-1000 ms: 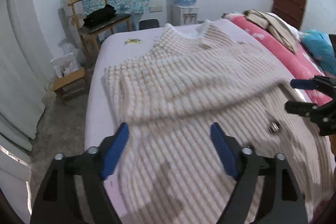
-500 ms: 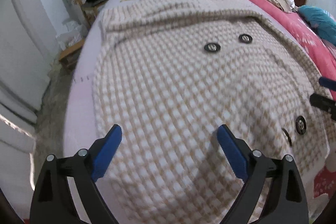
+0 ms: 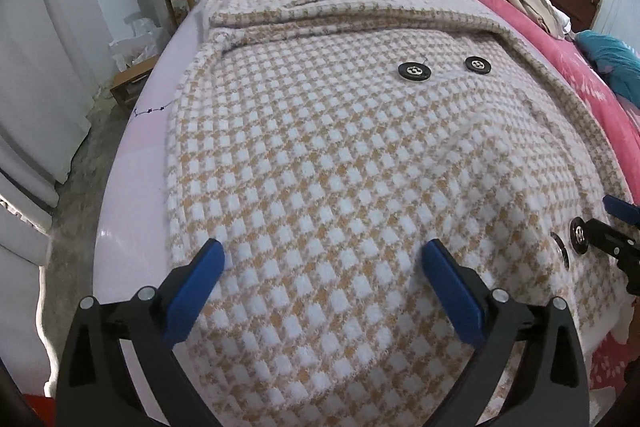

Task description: Fold large clothes

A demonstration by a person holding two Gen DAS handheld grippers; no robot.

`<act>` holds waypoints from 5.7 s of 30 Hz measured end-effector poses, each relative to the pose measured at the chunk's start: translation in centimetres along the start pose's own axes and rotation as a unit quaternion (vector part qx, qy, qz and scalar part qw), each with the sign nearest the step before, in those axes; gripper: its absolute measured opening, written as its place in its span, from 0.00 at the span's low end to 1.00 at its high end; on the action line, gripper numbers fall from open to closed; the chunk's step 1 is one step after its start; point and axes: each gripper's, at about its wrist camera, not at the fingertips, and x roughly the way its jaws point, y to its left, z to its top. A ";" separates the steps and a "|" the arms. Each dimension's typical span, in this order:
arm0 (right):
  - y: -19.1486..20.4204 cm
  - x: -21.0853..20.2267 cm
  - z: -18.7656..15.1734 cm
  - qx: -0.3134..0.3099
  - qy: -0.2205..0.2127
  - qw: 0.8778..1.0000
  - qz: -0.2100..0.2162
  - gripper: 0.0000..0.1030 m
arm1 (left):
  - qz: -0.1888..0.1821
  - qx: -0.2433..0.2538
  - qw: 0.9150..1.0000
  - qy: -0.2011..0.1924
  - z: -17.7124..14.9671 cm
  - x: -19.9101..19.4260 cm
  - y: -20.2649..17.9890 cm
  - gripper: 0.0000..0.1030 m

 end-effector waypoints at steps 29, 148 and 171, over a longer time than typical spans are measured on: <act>-0.5 0.1 -0.3 0.005 -0.009 1.000 0.006 0.92 | 0.004 -0.012 0.999 0.029 0.3 0.4 0.1 0.95; -7.5 -5.4 -5.0 0.108 0.034 0.992 0.052 0.07 | -0.096 -0.055 0.994 0.007 -10.9 -7.7 2.8 0.07; -9.5 -11.7 5.1 0.204 -0.102 0.962 0.154 0.06 | -0.146 -0.111 0.980 -0.071 -1.1 -12.1 8.4 0.07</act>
